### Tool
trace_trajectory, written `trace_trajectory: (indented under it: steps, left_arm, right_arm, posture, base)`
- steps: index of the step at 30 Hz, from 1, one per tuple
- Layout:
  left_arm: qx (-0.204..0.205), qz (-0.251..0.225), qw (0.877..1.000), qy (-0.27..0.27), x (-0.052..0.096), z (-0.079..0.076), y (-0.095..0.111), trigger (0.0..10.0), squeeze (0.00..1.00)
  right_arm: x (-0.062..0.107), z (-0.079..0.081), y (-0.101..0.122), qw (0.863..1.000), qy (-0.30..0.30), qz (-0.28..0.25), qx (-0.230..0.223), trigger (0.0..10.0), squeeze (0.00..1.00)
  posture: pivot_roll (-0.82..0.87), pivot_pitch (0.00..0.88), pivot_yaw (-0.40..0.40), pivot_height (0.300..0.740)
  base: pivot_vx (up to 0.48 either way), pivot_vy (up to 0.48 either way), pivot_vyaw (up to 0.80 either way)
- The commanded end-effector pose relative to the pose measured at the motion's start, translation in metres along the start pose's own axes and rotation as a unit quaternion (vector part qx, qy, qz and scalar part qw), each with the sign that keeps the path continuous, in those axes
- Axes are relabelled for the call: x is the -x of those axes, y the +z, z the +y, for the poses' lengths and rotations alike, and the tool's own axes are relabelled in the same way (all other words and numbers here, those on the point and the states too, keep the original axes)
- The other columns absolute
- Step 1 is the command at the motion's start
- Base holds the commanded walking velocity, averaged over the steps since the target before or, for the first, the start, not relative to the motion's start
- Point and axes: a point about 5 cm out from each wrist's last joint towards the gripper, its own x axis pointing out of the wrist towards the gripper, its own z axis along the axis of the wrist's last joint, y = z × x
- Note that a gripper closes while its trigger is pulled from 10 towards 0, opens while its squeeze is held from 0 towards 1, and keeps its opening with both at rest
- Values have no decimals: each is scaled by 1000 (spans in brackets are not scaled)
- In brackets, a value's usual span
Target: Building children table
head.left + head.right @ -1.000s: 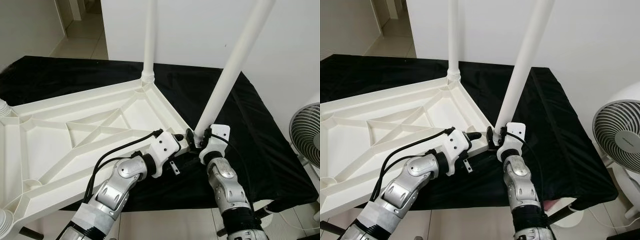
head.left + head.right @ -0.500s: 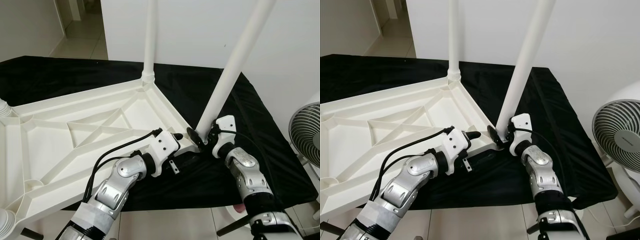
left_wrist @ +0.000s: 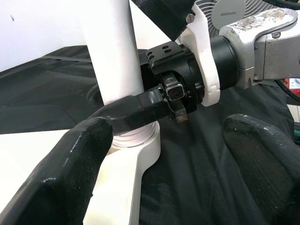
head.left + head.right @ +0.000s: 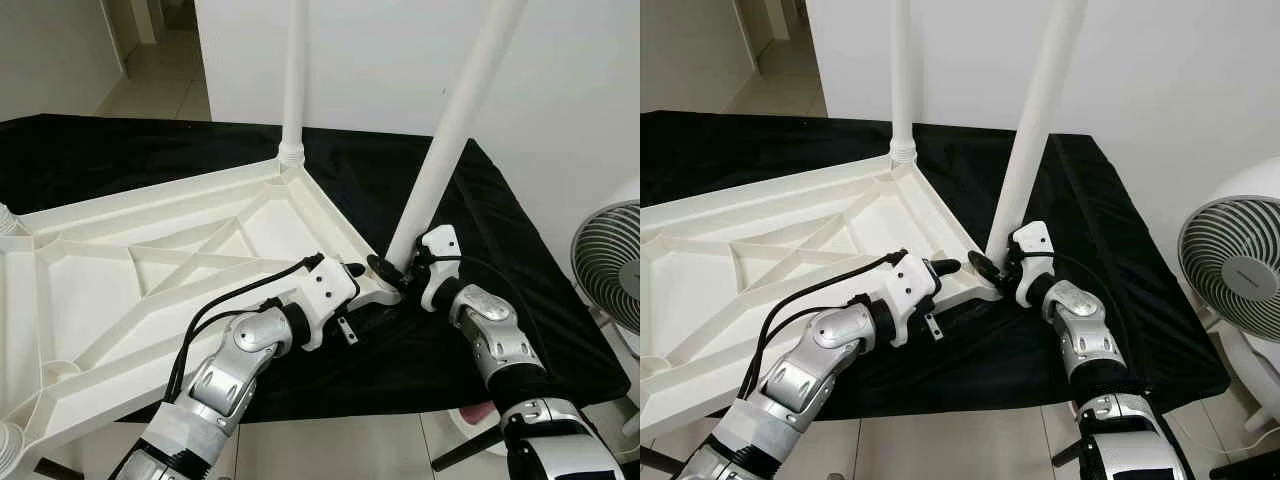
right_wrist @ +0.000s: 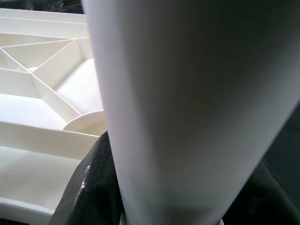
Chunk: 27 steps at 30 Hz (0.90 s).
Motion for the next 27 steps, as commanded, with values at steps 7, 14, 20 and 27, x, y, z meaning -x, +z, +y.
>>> trace_trajectory:
  steps: [7,14,20,27]
  left_arm:
    - [-3,-1,1000,2,-1,3,2,10000,0]
    - [-1,-2,1000,0,-2,1,3,10000,0]
    - [1,-2,1000,-2,-1,-1,2,10000,0]
    - [5,-2,1000,-5,-2,-3,1,10000,0]
  right_arm:
    - [1,6,-20,999,-16,42,-10,10000,0]
    - [2,7,-23,995,-88,34,-15,10000,0]
    - [8,13,-20,977,-204,11,-54,10000,0]
    - [25,23,-26,913,-402,22,-70,10000,0]
  posture:
    - [114,32,-65,740]
    - [106,43,-62,740]
    - [100,55,-63,740]
    - [87,58,-63,740]
  base:
    - [0,0,0]
    - [0,0,0]
    - [0,0,0]
    - [0,0,0]
